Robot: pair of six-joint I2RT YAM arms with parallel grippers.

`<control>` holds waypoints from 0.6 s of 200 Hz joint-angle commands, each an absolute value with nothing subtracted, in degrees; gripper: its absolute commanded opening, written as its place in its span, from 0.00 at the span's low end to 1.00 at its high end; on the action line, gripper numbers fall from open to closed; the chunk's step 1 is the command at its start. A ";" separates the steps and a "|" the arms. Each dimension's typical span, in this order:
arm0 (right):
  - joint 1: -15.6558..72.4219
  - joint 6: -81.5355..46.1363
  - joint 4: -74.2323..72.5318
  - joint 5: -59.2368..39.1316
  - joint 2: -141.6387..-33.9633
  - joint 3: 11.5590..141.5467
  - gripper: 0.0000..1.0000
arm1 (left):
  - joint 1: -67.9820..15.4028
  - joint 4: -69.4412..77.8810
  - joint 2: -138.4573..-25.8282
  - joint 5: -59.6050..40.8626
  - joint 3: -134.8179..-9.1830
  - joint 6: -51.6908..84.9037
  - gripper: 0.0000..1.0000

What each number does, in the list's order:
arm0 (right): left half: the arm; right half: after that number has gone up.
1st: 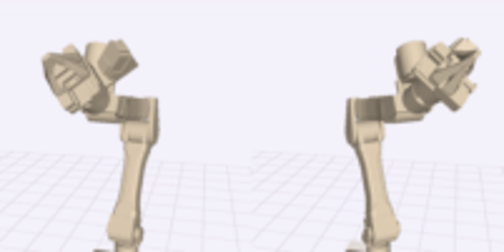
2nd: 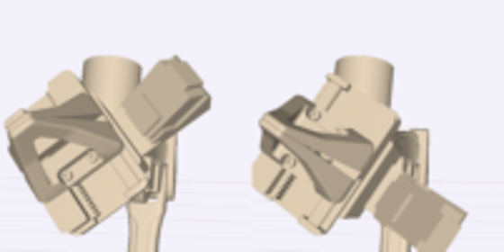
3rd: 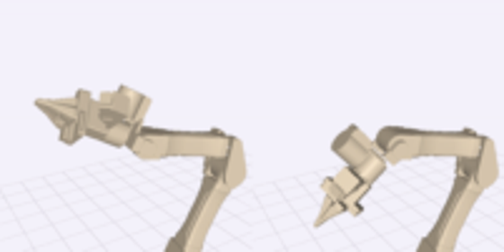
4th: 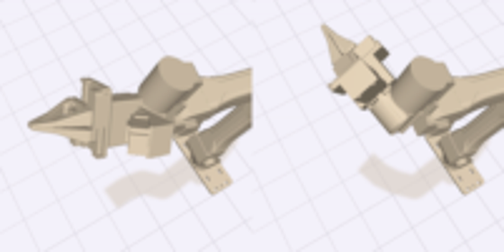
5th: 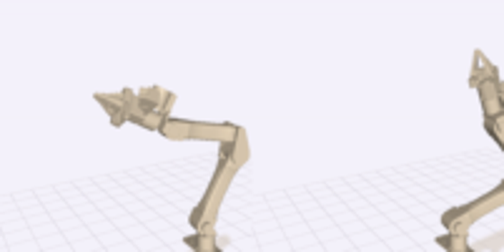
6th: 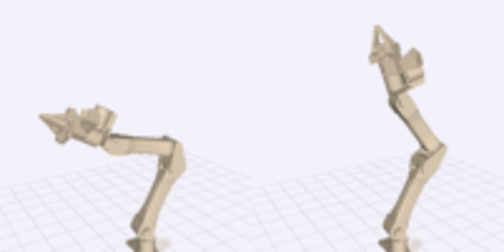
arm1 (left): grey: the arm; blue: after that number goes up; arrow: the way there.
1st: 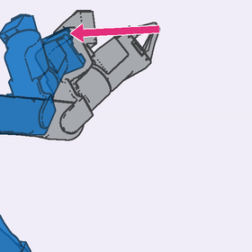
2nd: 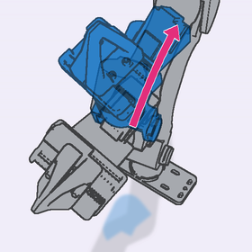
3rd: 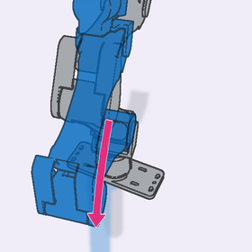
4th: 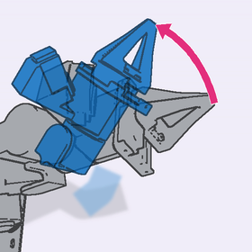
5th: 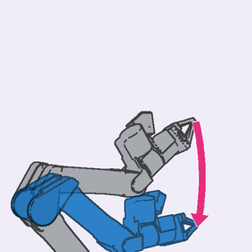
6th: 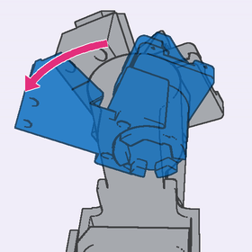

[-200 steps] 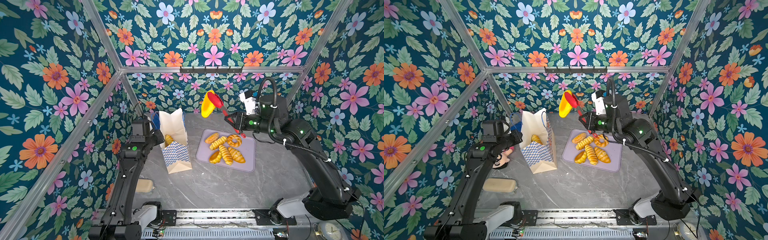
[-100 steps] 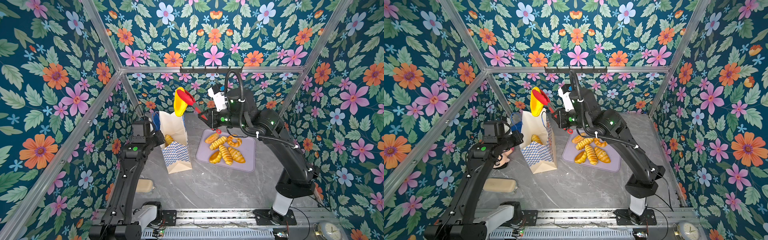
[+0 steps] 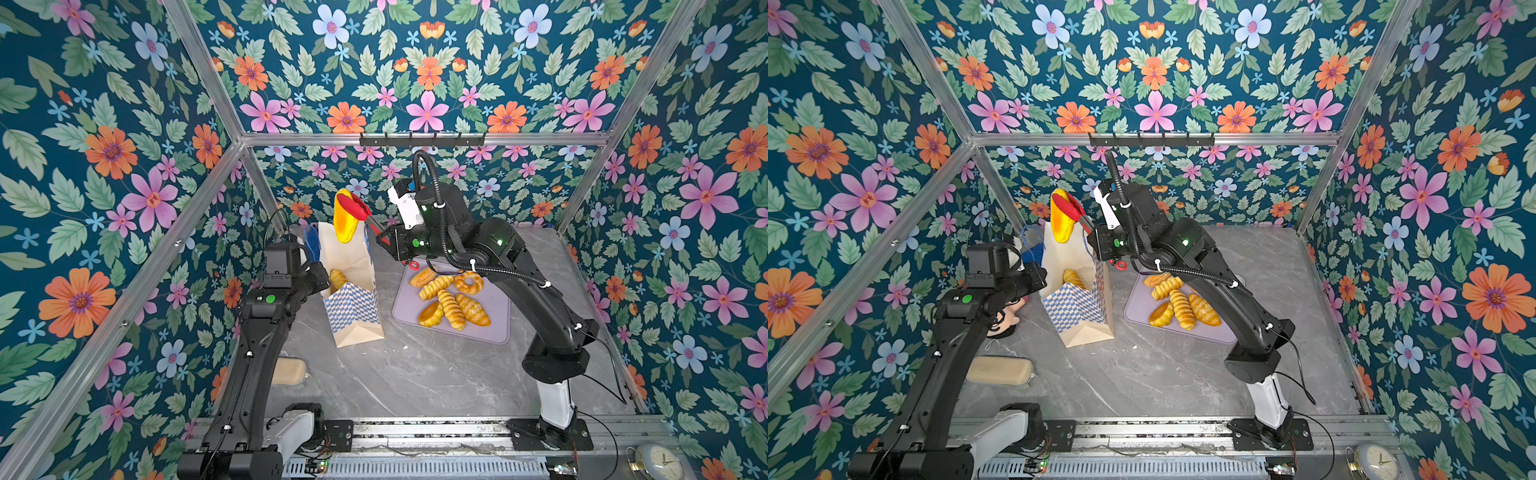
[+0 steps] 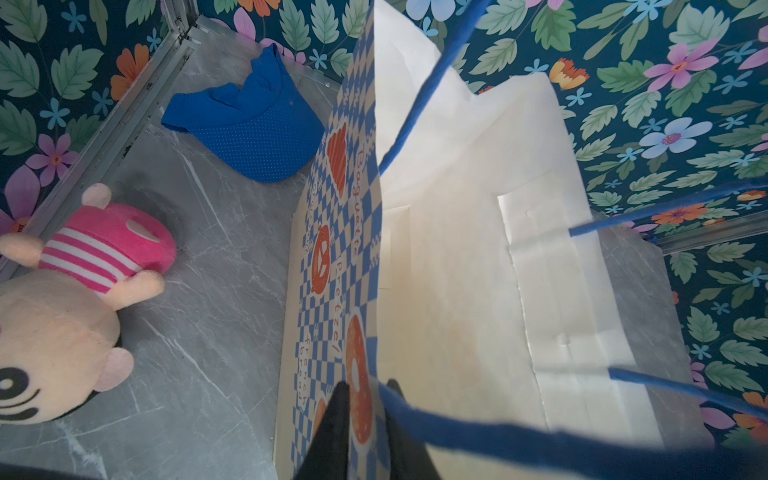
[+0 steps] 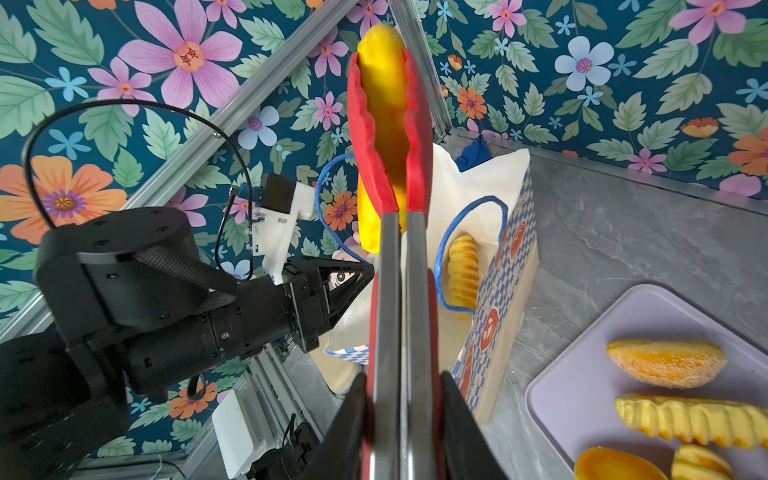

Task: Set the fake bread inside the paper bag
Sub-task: 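Lower the long yellow bread into the bag's mouth with the tongs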

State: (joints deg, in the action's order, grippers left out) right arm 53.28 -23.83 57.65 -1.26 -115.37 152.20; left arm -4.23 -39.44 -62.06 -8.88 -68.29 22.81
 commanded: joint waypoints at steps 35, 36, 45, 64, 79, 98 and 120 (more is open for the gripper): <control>53.52 -21.89 57.21 1.66 -117.89 152.82 0.27 | -4.24 -38.58 -62.13 -8.70 -68.31 23.16 0.18; 53.52 -21.89 57.21 1.66 -117.96 152.79 0.27 | -4.23 -38.58 -62.13 -8.66 -68.34 23.14 0.18; 53.52 -21.59 57.60 1.84 -118.40 152.84 0.27 | -4.22 -38.67 -62.05 -8.59 -68.32 23.16 0.18; 53.61 -21.07 58.26 2.28 -119.02 152.80 0.27 | -4.24 -38.76 -61.90 -8.52 -68.29 23.19 0.18; 53.70 -20.59 58.77 2.46 -119.57 152.83 0.27 | -4.22 -38.76 -62.02 -8.47 -68.32 23.21 0.18; 53.74 -20.10 59.65 2.72 -120.27 152.84 0.27 | -4.22 -38.76 -62.06 -8.52 -68.30 23.32 0.18; 53.88 -19.44 60.68 3.14 -120.95 152.79 0.27 | -4.22 -38.72 -62.06 -8.36 -68.29 23.33 0.18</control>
State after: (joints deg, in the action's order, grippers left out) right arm 53.76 -20.97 59.96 1.85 -120.57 152.46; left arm -4.23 -39.46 -62.11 -8.86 -68.27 23.07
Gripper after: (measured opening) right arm 0.270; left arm 0.179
